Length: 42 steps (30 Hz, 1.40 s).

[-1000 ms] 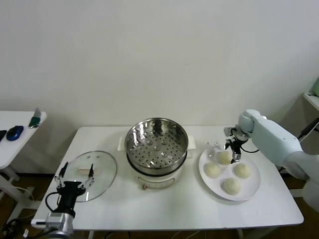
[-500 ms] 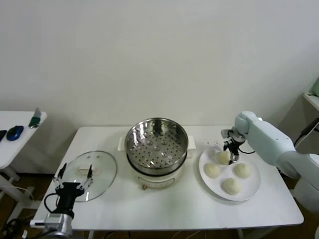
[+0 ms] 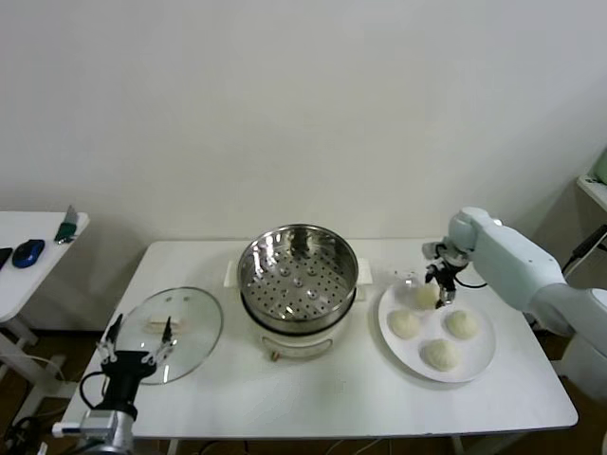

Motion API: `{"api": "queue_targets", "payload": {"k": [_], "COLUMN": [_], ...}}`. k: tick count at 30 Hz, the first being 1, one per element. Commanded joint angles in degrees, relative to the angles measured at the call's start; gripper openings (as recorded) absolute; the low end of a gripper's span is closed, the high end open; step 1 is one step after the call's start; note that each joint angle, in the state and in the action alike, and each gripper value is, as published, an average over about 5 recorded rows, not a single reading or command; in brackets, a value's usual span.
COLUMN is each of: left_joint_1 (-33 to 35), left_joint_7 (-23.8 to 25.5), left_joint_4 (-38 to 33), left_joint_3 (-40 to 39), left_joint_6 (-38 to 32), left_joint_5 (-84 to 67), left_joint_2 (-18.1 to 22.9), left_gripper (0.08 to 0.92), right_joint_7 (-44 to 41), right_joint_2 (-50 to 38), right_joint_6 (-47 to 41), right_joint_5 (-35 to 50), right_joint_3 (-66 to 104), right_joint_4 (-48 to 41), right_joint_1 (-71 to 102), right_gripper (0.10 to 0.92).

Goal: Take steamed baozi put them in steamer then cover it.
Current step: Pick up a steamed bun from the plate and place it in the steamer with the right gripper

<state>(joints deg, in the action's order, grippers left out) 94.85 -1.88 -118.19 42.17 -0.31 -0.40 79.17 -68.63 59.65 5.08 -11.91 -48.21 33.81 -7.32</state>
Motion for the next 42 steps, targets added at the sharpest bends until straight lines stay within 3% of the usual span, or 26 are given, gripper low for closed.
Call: {"api": "queue_targets", "payload": {"k": [1, 11, 23, 42], "left_joint_1": [0.3, 0.8, 1.7, 0.9], "left_joint_7": [0.0, 0.0, 1.8, 3.4], "left_joint_4": [-0.1, -1.2, -1.9, -1.8], "left_joint_3": [0.2, -1.0, -1.7, -1.5], "left_joint_6": [-0.1, 1.0, 1.2, 2.3], "left_joint_5": [-0.4, 0.1, 0.9, -0.4], "left_joint_2": [-0.3, -0.7, -2.8, -6.5], "left_gripper": [0.823, 0.823, 0.823, 0.823], "right_joint_7": [-0.6, -2.0, -1.6, 3.4], "right_joint_2": [-0.5, 6.2, 15.8, 31.9], "right_joint_6": [5.3, 14.4, 23.5, 35.2], "right_joint_5": [3.5, 12.8, 6.6, -21.5], "right_joint_3": [-8.2, -25.9, -26.8, -15.8], "right_joint_4": [4.2, 16.4, 27.7, 10.8], "right_joint_1": [-10.7, -32.8, -34.6, -15.8], "right_gripper": [0.729, 0.73, 0.738, 0.738]}}
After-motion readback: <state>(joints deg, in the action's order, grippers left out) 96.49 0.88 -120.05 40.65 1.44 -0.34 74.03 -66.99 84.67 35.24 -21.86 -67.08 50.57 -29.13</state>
